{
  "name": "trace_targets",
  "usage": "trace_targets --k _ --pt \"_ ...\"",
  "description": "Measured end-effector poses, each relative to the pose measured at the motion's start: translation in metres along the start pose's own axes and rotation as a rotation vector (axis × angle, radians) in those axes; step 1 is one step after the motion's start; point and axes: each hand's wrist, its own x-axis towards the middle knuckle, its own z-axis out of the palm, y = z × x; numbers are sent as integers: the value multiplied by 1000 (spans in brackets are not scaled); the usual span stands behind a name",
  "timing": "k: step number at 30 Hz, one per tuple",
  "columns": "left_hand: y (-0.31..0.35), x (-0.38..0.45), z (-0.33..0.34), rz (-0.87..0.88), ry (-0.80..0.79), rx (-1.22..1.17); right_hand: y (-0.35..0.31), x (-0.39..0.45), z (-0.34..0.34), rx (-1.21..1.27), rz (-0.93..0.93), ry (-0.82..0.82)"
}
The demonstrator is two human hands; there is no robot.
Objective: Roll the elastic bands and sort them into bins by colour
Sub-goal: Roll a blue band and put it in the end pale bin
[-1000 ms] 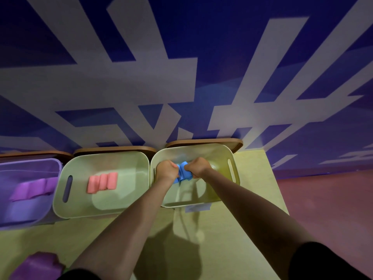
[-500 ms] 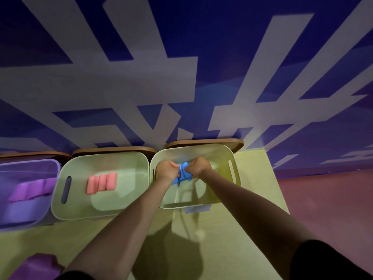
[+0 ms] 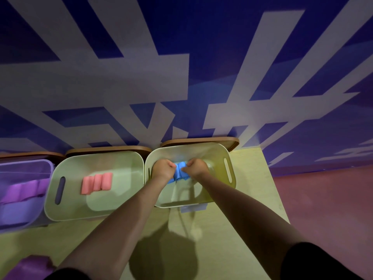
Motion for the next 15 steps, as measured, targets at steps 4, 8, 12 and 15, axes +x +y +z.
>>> trace_targets --k 4,8,12,15 --pt "10 -13 -8 45 -2 122 -1 3 -6 22 64 -45" --pt "14 -17 -11 35 -10 148 -1 6 -10 70 89 -59" --pt "16 -15 -13 33 -4 144 -2 8 -13 78 108 -83" --pt "17 -15 -14 33 -6 153 1 9 -15 68 131 -70"
